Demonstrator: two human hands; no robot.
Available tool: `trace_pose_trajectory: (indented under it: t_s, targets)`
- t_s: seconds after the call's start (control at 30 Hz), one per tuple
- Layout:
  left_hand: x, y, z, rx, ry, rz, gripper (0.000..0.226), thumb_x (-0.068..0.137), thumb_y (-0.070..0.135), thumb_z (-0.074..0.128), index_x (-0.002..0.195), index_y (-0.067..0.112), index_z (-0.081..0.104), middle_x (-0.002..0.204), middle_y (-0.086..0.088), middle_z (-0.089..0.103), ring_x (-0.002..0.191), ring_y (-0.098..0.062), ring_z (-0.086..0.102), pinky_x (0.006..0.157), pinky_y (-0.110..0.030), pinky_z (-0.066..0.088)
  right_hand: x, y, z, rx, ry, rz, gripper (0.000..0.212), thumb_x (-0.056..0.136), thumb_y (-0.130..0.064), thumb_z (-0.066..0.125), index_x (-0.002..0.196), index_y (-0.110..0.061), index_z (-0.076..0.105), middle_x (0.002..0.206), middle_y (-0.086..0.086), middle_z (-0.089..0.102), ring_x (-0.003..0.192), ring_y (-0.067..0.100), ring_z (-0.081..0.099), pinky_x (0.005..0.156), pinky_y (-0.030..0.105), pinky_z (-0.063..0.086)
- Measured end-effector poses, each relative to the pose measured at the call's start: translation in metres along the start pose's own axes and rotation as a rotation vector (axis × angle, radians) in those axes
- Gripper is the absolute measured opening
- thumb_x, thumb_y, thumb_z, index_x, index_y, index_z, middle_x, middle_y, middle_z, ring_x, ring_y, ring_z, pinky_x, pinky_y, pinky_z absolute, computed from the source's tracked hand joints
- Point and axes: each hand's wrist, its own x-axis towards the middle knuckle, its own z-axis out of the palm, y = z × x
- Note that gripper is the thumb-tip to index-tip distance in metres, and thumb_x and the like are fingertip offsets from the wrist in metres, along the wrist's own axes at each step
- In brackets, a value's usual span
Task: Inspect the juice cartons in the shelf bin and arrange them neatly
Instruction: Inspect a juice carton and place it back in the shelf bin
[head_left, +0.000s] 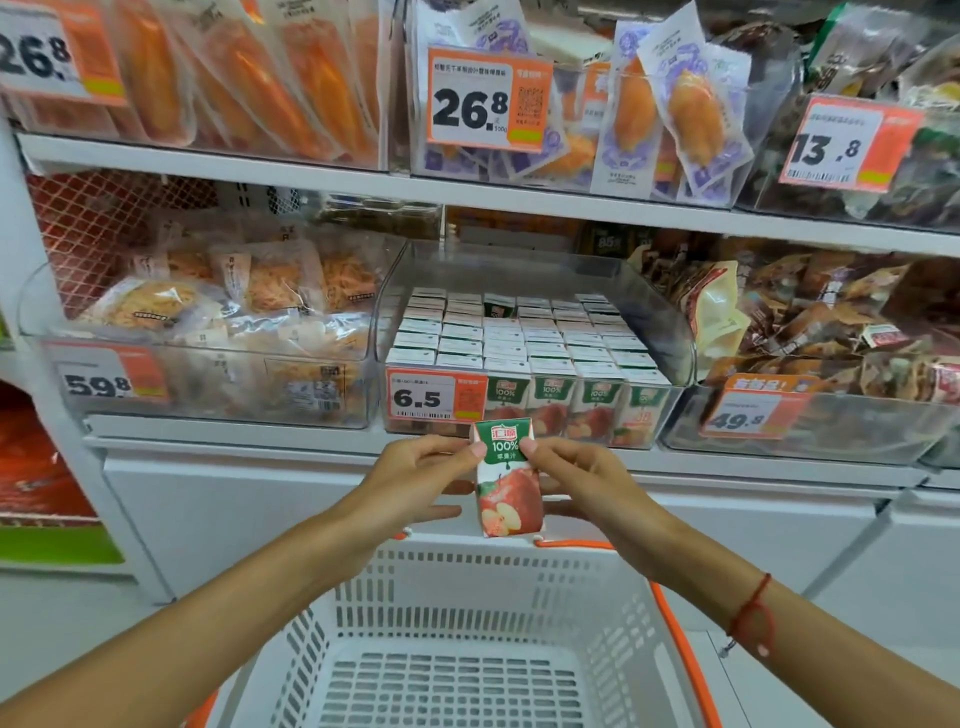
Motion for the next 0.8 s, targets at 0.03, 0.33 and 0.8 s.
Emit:
trace_pose_trajectory:
  t_s: [0.03,0.33,0.8]
  targets:
    - [-0.001,-0.001,-0.002,0.01,-0.01,0.001,0.031,0.093,0.038,0.061,0.118,0.021,0.065,0.11,0.008,0.071,0.098,0.003,0.065,0.067,-0.014,0.056,0.001,0.002,-0.001,0.001,-0.028,0.011,0.031,0.096,-0.035,0.056,0.112,-0.014,0.071,0.106,0.005,0.075,0.1,0.022,0.071,0.082,0.026,0.058]
    - [0.0,-0.006,0.0,-0.105,-0.008,-0.008,0.022,0.099,0.034,0.051,0.108,0.021,0.066,0.108,0.004,0.074,0.1,-0.007,0.069,0.069,-0.013,0.055,0.0,0.005,-0.007,0.077,-0.26,-0.024,0.048,0.082,0.004,0.069,0.125,-0.016,0.062,0.118,0.007,0.071,0.109,0.026,0.068,0.091,0.028,0.055]
    - [0.001,-0.008,0.018,-0.076,0.179,0.027,0.038,0.077,0.041,0.077,0.108,0.023,0.062,0.098,0.007,0.071,0.075,0.002,0.07,0.053,-0.011,0.051,-0.006,0.007,0.016,-0.338,0.043,-0.355,0.064,0.069,-0.008,0.084,0.098,-0.055,0.051,0.085,-0.038,0.063,0.082,-0.004,0.063,0.059,0.011,0.051]
